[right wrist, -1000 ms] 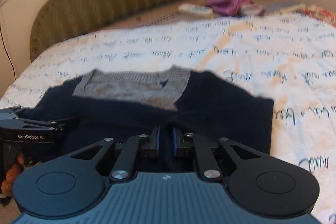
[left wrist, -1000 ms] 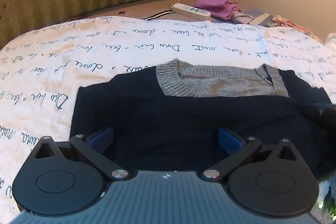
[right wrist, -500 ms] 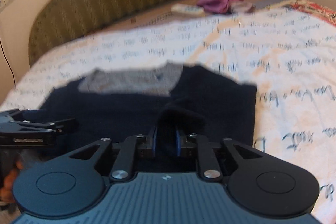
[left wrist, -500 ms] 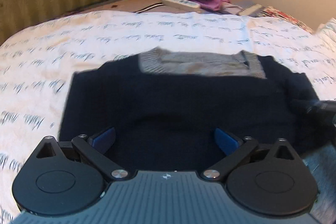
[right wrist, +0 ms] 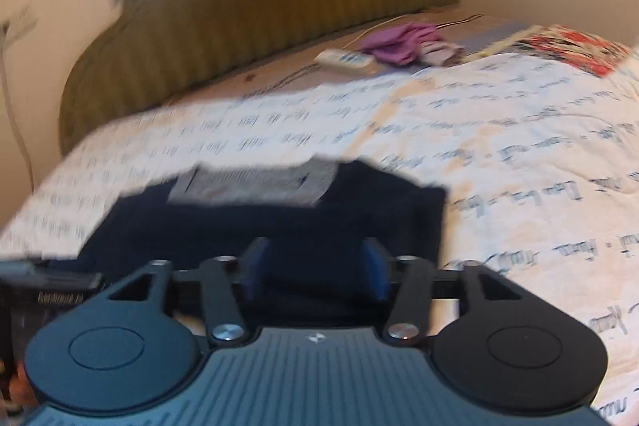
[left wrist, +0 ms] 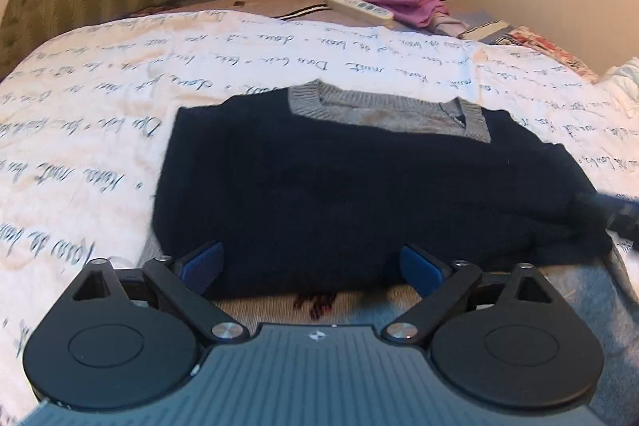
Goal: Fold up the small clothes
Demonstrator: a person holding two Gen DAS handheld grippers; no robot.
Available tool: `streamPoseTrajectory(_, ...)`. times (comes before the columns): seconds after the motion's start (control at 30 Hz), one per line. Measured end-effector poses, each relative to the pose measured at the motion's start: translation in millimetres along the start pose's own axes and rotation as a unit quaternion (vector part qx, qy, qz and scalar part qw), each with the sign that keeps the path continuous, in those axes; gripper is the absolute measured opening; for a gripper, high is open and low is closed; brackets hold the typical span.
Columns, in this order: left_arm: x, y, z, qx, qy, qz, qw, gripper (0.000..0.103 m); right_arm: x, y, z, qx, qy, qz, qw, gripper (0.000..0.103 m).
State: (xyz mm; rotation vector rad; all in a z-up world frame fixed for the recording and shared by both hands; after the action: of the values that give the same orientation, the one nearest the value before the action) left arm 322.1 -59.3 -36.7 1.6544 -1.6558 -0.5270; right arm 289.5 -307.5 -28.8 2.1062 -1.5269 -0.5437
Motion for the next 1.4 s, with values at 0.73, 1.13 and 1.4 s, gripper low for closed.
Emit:
streamPoseTrajectory(0.73, -14, 121, 70, 0.04, 0.006, -0.005, 0.9992, 0.097, -60, 85, 71, -0.03, -0.03, 0.002, 0.999, 0.073)
streamPoseTrajectory(1.13, -8, 155, 112, 0.052, -0.029, -0.002, 0.9982, 0.097, -76, 111, 89, -0.057, -0.019, 0.022, 0.998, 0.073)
streamPoseTrajectory(1.4, -17, 164, 120, 0.051, -0.024, -0.006, 0.9984, 0.097, -85, 120, 95, -0.06, -0.012, 0.019, 0.998, 0.074)
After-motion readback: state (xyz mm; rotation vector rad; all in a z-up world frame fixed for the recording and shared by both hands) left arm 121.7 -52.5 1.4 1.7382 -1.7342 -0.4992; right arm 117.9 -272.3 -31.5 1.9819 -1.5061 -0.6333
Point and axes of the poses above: each gripper's, at about its wrist camera, not at the fingertips, and y roughly against the way its jaws point, x to its right, z to its underside, the point moved 2 cm from there along -y, roughly the way its jaws point, and after that the axes turned 14 degrees about y, right-handed, at the moved point
